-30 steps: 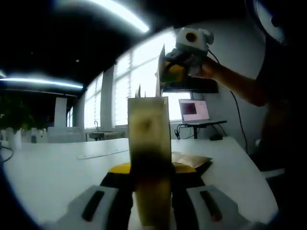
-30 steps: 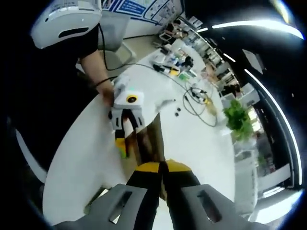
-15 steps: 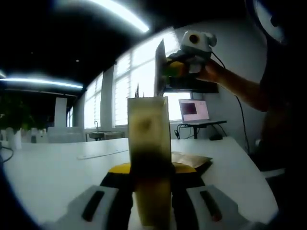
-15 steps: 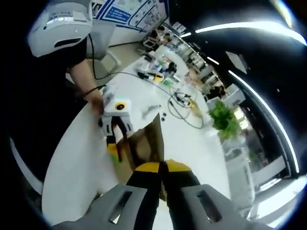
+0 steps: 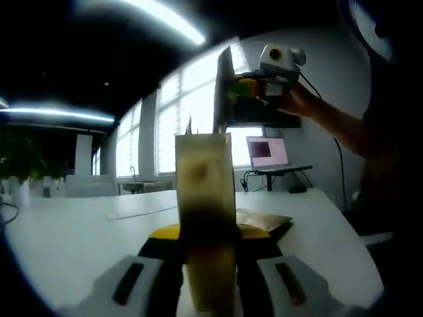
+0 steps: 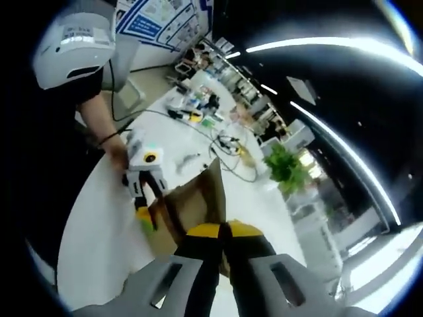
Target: Extract single mask from mask box in order stack masks on table
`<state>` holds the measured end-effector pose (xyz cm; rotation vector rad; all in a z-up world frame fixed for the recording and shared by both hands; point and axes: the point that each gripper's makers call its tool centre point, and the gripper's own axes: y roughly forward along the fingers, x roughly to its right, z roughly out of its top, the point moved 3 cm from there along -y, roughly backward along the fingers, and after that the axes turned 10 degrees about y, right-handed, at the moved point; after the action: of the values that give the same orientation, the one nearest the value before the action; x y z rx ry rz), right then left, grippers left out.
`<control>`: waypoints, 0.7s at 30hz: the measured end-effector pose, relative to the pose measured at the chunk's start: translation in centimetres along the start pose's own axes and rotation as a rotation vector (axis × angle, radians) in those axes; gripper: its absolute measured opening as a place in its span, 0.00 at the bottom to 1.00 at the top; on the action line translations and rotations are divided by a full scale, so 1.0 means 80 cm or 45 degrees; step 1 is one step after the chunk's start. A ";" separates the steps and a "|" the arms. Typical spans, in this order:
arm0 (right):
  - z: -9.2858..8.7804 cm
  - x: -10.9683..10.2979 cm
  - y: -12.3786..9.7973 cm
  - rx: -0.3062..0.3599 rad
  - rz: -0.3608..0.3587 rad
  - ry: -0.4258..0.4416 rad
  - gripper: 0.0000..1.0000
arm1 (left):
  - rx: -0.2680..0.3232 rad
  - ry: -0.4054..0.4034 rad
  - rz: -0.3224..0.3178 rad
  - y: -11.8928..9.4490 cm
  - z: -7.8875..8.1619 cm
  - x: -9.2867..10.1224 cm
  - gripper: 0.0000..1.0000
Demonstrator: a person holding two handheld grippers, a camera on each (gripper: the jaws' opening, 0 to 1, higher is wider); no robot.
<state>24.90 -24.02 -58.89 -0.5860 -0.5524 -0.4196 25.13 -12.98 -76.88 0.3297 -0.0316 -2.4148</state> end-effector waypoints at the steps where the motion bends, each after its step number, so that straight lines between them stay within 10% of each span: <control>1: 0.001 0.001 -0.003 0.004 -0.004 0.013 0.00 | 0.000 0.000 0.000 0.000 0.000 0.000 0.32; 21: 0.014 0.019 -0.046 0.099 -0.185 0.098 0.00 | 0.000 0.001 -0.001 0.000 0.000 0.000 0.32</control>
<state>23.77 -26.44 -55.69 -0.4545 -0.5370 -0.5532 25.12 -12.99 -76.88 0.3308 -0.0311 -2.4151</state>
